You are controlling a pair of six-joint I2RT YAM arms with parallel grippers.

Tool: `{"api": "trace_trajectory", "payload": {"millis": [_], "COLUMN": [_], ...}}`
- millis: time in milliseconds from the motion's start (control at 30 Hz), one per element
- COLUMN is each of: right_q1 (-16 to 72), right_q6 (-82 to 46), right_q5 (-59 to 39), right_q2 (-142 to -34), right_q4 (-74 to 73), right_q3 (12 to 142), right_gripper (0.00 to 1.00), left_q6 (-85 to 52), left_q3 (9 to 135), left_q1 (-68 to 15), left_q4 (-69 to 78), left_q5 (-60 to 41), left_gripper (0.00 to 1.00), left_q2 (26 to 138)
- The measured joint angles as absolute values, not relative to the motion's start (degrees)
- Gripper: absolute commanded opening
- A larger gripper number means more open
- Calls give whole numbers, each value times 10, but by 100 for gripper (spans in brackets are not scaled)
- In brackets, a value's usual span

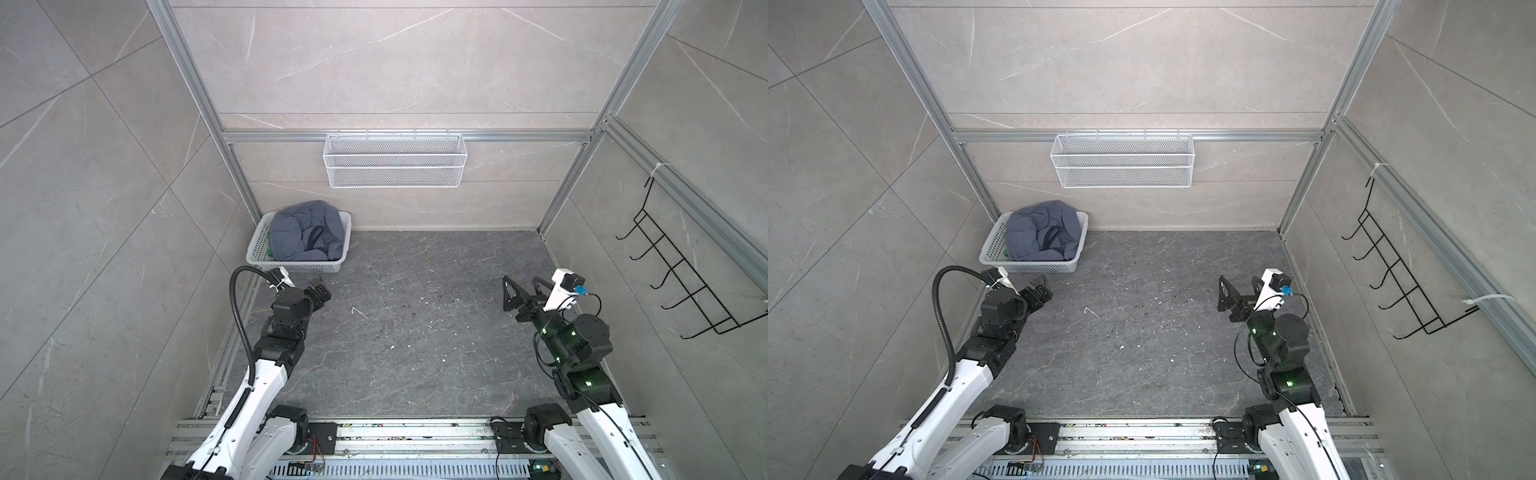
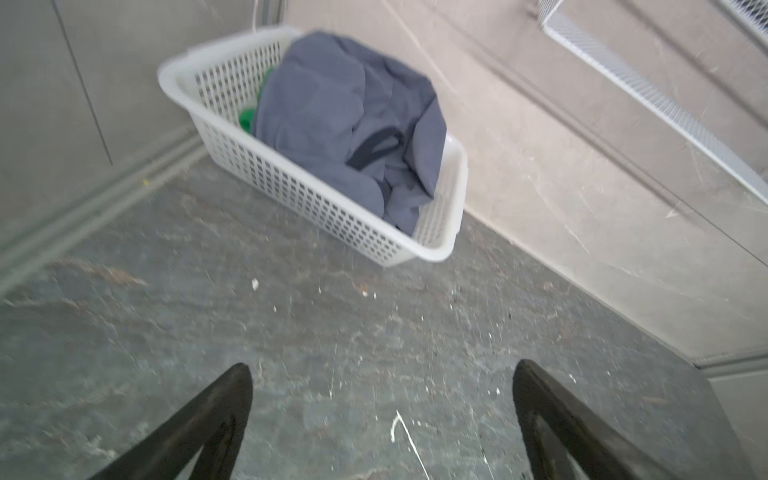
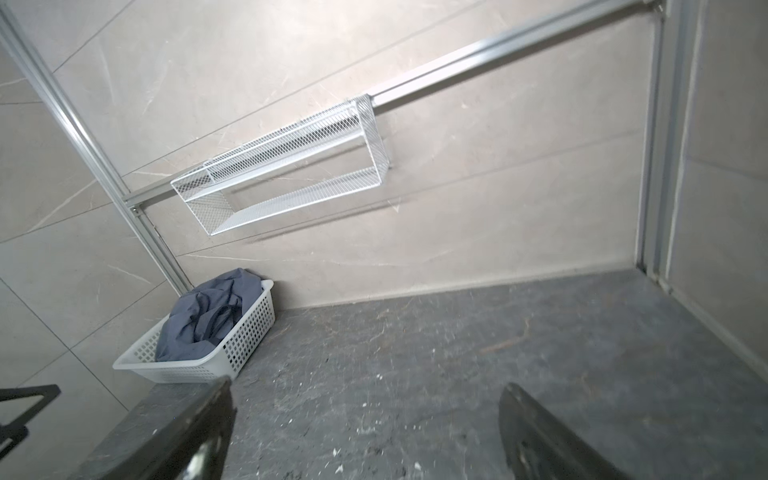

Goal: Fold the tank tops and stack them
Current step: 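Reach the left gripper into the basket and grasp the blue tank top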

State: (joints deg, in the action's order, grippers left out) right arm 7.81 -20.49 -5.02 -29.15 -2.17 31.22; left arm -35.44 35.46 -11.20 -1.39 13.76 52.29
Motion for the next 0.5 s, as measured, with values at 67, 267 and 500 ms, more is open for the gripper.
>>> {"api": "trace_trajectory", "payload": {"millis": [67, 267, 500], "right_q1": [78, 78, 78], "right_q6": [-225, -253, -260], "right_q5": [-43, -20, -40], "right_q2": [-270, -219, -223], "right_q4": [15, 81, 110], "right_q3": [309, 298, 299], "right_gripper": [99, 99, 99], "left_q6": [-362, -355, -334], "left_q3": [365, 526, 724], "left_q1": [-112, -111, -72], "left_q4": [-20, -91, -139], "left_q5": [112, 103, 119], "left_gripper": [100, 100, 100], "left_q2": [561, 734, 898]}}
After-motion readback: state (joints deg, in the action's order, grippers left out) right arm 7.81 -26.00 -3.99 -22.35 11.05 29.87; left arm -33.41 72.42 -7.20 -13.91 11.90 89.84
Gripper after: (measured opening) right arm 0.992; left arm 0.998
